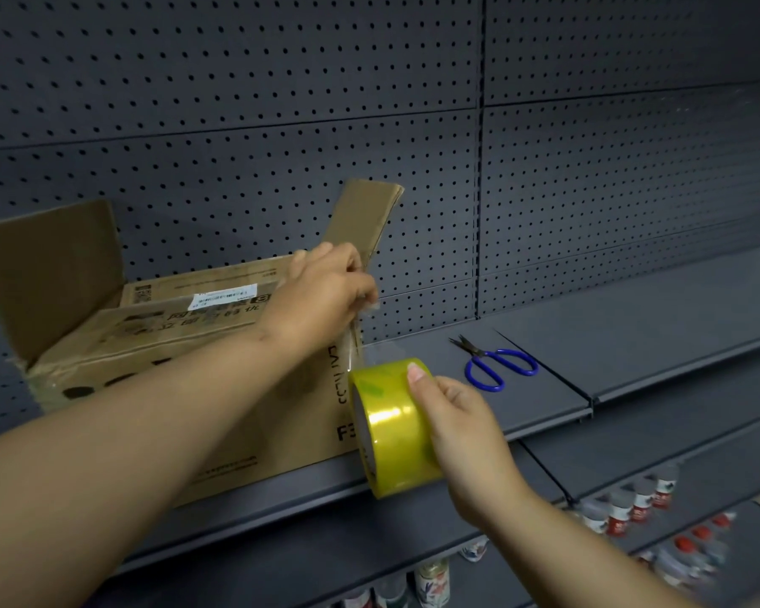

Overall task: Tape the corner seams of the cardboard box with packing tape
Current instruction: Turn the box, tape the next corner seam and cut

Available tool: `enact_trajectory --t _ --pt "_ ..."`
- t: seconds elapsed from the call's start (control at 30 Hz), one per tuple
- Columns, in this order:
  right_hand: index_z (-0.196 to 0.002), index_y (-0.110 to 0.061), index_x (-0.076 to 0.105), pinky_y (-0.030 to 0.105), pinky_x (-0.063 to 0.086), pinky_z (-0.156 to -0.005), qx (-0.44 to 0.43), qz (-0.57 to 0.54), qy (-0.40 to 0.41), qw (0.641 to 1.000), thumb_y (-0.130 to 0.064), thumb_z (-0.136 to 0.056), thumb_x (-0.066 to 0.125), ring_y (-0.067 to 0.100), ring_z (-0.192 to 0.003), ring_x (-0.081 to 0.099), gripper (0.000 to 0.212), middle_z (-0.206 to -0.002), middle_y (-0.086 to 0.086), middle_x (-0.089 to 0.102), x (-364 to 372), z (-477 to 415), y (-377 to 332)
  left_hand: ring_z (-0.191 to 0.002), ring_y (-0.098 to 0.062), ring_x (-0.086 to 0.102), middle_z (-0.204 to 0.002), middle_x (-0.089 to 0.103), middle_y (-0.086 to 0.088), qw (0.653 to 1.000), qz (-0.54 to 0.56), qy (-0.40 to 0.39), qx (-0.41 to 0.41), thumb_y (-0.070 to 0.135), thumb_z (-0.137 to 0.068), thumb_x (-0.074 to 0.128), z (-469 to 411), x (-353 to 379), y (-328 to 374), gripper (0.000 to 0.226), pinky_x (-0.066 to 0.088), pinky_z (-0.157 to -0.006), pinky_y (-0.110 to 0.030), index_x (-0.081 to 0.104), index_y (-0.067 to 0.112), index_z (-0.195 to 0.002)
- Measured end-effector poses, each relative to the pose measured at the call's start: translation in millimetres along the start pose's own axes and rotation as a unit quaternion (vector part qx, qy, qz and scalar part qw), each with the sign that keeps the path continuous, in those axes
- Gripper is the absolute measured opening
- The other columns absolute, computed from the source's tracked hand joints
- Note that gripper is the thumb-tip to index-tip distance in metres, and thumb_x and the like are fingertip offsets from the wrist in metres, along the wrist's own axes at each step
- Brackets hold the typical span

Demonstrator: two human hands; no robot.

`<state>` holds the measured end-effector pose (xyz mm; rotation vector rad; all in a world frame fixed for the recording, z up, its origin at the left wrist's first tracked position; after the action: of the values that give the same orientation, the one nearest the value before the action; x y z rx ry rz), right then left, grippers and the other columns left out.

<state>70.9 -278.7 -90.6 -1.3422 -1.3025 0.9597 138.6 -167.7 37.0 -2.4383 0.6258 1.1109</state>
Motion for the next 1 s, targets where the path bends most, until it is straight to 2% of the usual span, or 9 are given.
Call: enact_trajectory --t 0.1,0.17,0.23,0.3,0.5,0.67,0.8,0.9,1.0 --pt "-0.064 -0.001 0.039 0.035 0.027 -0.057 0.005 -0.005 -0.007 1.0 -0.064 -0.066 0.051 0.022 -0.059 0.03 0.064 -0.063 0.011 0.031 2 -4 4 -0.091 -0.016 0.033 -0.088 0.044 0.009 0.998 -0.054 -0.035 0.001 0.035 -0.085 0.057 -2 3 1 0.014 0.028 -0.072 -0.033 0.055 0.022 -0.086" --pt "-0.065 -0.008 0.042 0.035 0.026 -0.057 0.009 -0.01 -0.009 1.0 -0.064 -0.066 0.051 0.023 -0.059 0.029 0.057 -0.064 0.011 0.03 3 -6 4 -0.091 -0.015 0.03 -0.087 0.04 0.009 0.989 -0.123 -0.047 0.064 0.038 -0.085 0.056 -2 4 6 0.019 0.026 -0.073 -0.031 0.05 0.021 -0.088" --pt "-0.066 -0.009 0.043 0.036 0.025 -0.057 0.018 -0.015 -0.011 1.0 -0.062 -0.068 0.052 0.023 -0.06 0.028 0.054 -0.064 0.011 0.029 3 -9 6 -0.099 -0.02 0.035 -0.096 0.042 0.004 0.981 -0.148 -0.07 0.101 0.039 -0.088 0.054 2 7 8 0.021 0.031 -0.08 -0.032 0.059 0.021 -0.096" --pt "-0.065 -0.008 0.041 0.036 0.024 -0.057 0.019 -0.006 -0.013 1.0 -0.061 -0.07 0.052 0.023 -0.06 0.027 0.054 -0.063 0.011 0.026 4 -12 8 -0.094 -0.023 0.045 -0.094 0.048 -0.001 0.964 -0.202 -0.056 0.164 0.04 -0.089 0.047 7 3 11 0.03 0.033 -0.079 -0.035 0.069 0.019 -0.087" --pt "-0.068 -0.011 0.045 0.034 0.025 -0.058 0.024 -0.011 -0.019 0.999 -0.055 -0.076 0.054 0.022 -0.061 0.029 0.046 -0.065 0.011 0.03 7 -16 14 -0.08 -0.023 0.057 -0.09 0.058 -0.005 0.92 -0.271 -0.032 0.282 0.029 -0.089 0.034 15 1 10 0.037 0.032 -0.074 -0.033 0.069 0.017 -0.083" --pt "-0.066 -0.013 0.045 0.029 0.029 -0.055 0.051 -0.033 -0.016 0.998 -0.039 -0.091 0.05 0.019 -0.055 0.035 0.036 -0.058 0.009 0.035 7 -19 23 -0.079 -0.022 0.058 -0.088 0.059 -0.004 0.907 -0.289 -0.003 0.305 0.025 -0.087 0.039 16 3 8 0.028 0.032 -0.074 -0.032 0.065 0.019 -0.08" --pt "-0.077 -0.017 0.049 0.033 0.031 -0.064 0.071 -0.035 -0.021 0.997 -0.054 -0.08 0.054 0.02 -0.066 0.038 0.038 -0.072 0.009 0.04 17 -23 32 -0.08 -0.021 0.057 -0.088 0.057 -0.003 0.906 -0.299 0.033 0.298 0.026 -0.086 0.046 18 3 5 0.019 0.031 -0.077 -0.031 0.063 0.021 -0.08" --pt "-0.08 -0.017 0.051 0.032 0.032 -0.067 0.082 -0.037 -0.021 0.996 -0.057 -0.072 0.05 0.019 -0.07 0.041 0.041 -0.076 0.008 0.043 22 -28 35 -0.079 -0.021 0.057 -0.087 0.057 -0.002 0.909 -0.311 0.046 0.272 0.03 -0.09 0.036 21 1 4 0.031 0.031 -0.078 -0.032 0.065 0.022 -0.083" --pt "-0.082 0.01 0.052 0.032 0.032 -0.069 0.092 -0.035 -0.011 0.995 -0.055 -0.074 0.05 0.018 -0.074 0.042 0.066 -0.08 0.006 0.044 20 -32 38 -0.08 -0.022 0.058 -0.088 0.06 -0.003 0.915 -0.298 0.066 0.265 0.031 -0.089 0.034 24 -2 8 0.037 0.031 -0.079 -0.032 0.07 0.026 -0.091"
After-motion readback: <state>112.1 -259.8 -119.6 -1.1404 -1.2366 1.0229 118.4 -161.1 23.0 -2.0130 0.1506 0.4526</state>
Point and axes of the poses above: each hand's wrist, its own z-axis away from the middle knuckle, its own x-axis out of the palm, y = z × x, the point moved 8 cm from there along -z, towards the middle knuckle
